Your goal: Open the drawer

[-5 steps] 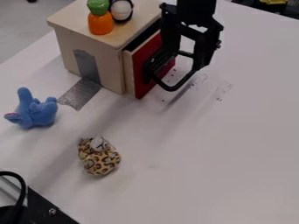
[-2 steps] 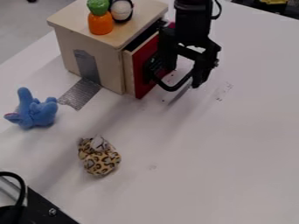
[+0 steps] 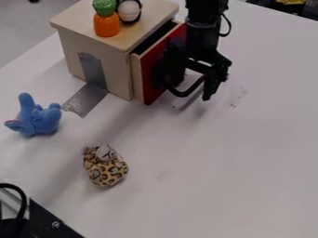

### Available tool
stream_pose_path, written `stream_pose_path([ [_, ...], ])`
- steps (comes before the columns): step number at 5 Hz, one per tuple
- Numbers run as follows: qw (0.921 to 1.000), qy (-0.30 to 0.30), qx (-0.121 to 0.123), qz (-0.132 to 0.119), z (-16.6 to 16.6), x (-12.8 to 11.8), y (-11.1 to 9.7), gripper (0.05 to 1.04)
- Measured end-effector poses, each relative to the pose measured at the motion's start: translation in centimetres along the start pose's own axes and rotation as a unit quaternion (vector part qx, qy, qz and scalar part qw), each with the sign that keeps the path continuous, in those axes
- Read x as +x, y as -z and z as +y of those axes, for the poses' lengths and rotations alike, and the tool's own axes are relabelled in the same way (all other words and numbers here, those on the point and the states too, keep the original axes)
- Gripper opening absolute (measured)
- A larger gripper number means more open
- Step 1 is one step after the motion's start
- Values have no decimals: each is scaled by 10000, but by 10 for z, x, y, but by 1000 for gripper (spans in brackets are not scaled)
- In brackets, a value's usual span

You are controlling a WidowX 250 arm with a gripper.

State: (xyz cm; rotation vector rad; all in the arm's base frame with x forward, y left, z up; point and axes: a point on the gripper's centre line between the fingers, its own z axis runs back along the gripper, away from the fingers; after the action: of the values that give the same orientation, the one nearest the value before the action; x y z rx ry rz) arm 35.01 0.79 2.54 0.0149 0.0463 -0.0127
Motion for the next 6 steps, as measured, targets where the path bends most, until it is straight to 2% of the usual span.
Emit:
stream_pose_path([
  [1, 9999, -46, -91, 29, -6, 6, 12, 692],
  [2, 10000, 69, -61, -25, -11, 9, 11, 389],
  [3, 9997, 143, -162, -65, -19, 12, 9, 174],
  [4, 9993, 287, -256, -42, -34, 15, 8, 124],
  [6, 9985, 475, -275, 8, -51, 17, 6, 123],
])
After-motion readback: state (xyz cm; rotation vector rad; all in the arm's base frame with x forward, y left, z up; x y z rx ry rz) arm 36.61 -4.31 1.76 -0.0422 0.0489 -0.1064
